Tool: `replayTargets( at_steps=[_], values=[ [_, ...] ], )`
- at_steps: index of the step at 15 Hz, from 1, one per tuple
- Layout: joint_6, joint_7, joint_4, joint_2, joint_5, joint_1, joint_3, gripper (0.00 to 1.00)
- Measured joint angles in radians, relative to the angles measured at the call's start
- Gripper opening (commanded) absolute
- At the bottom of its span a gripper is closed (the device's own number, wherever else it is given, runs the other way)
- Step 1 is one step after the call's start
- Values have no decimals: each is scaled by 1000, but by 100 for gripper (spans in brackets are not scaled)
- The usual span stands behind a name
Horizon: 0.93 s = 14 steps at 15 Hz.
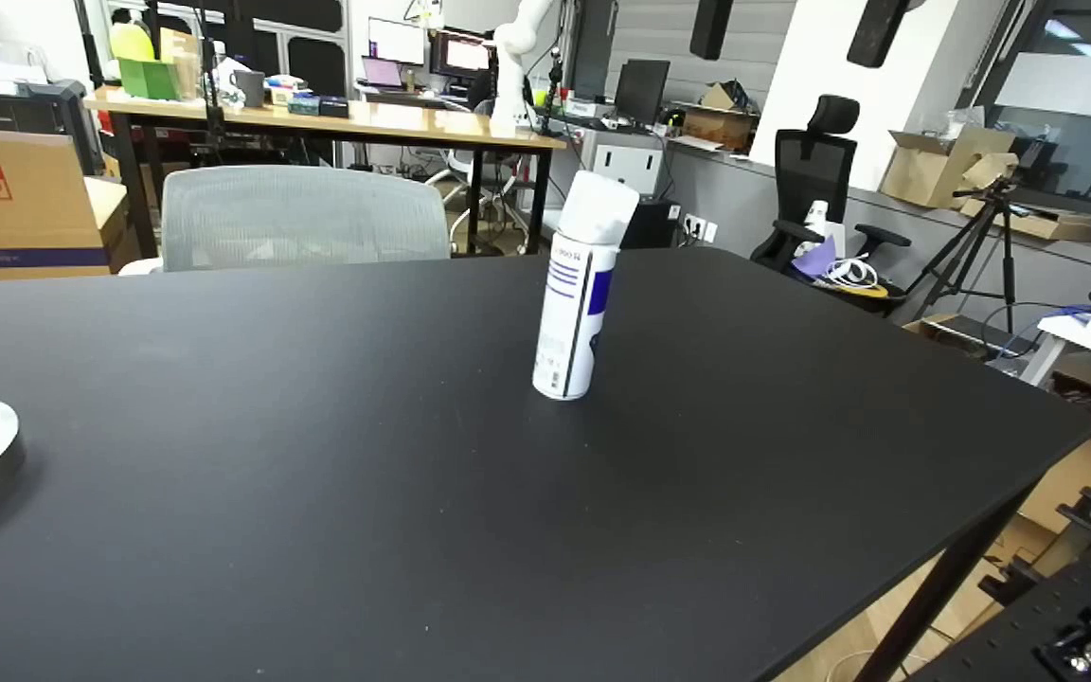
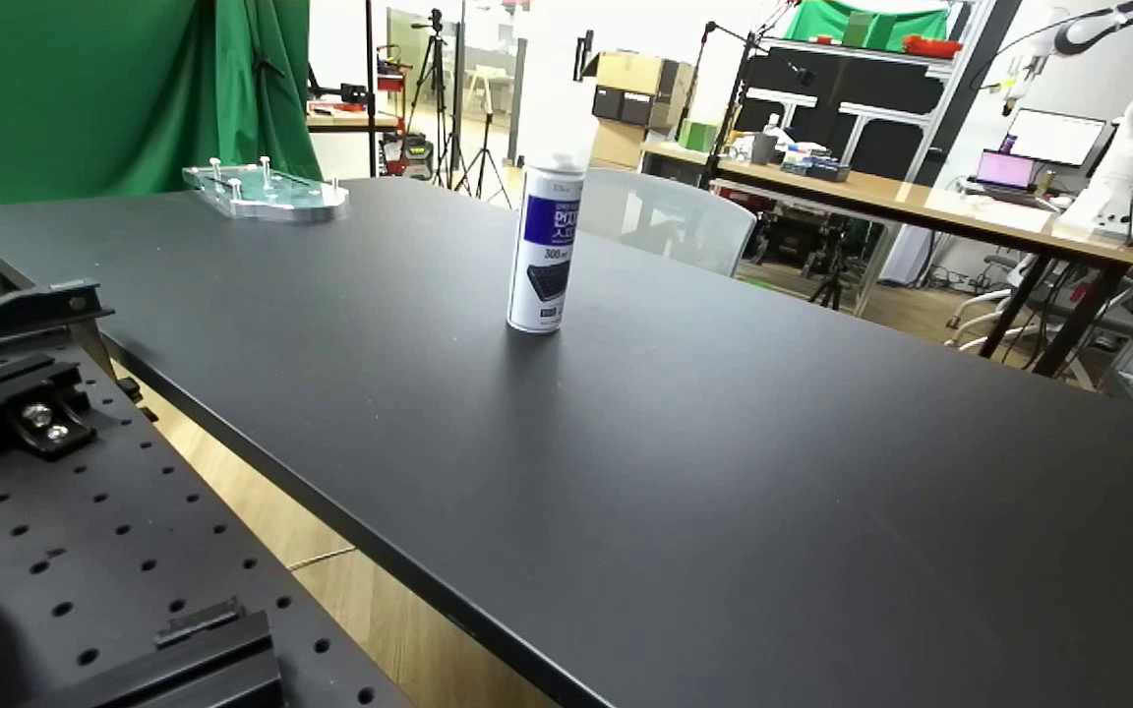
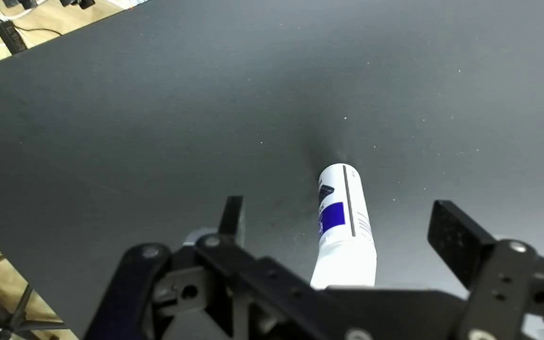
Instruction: Remove the lid from the white spray can
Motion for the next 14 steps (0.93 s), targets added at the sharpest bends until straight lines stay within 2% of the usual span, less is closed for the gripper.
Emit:
replayTargets(
  at_steps=[7,14],
  values=[
    [1,-10,4,6,0,0,-12,100],
    [89,-236,62,134,1,0,-168,100]
  ],
)
